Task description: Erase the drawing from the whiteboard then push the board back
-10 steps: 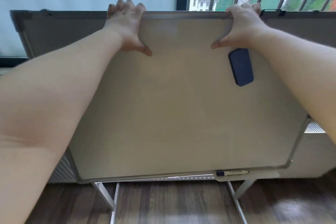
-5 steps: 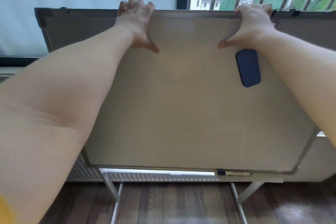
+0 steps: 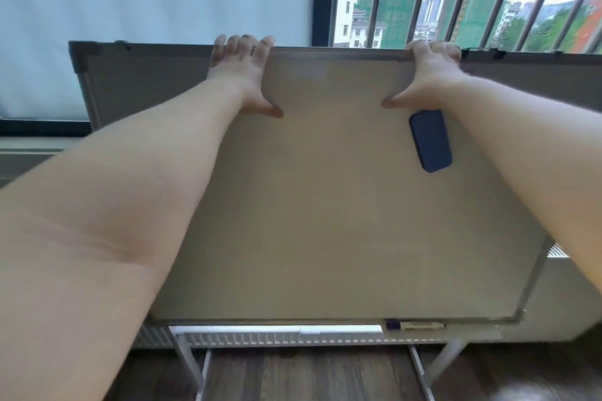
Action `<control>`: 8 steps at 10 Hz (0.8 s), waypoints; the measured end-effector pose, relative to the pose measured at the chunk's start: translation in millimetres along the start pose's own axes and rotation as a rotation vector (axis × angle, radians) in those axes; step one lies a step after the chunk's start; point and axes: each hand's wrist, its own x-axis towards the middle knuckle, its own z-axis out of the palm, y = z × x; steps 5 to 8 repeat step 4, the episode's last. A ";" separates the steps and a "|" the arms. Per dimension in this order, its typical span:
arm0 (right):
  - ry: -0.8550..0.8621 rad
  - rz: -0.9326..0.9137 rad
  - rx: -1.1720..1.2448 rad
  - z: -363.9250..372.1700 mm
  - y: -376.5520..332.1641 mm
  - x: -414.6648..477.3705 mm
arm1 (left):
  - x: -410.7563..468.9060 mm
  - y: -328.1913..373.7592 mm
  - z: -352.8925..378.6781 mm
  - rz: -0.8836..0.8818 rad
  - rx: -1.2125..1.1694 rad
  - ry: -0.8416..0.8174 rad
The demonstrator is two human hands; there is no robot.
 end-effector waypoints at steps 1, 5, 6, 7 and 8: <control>-0.049 0.055 -0.044 -1.2 -8.6 -1.5 | -5.1 3.0 -3.7 -0.046 -0.016 -0.026; -0.025 0.131 0.012 10.4 -15.6 -34.6 | -38.7 -18.8 -10.6 -0.188 -0.389 0.243; -0.025 0.131 0.012 10.4 -15.6 -34.6 | -38.7 -18.8 -10.6 -0.188 -0.389 0.243; -0.025 0.131 0.012 10.4 -15.6 -34.6 | -38.7 -18.8 -10.6 -0.188 -0.389 0.243; -0.025 0.131 0.012 10.4 -15.6 -34.6 | -38.7 -18.8 -10.6 -0.188 -0.389 0.243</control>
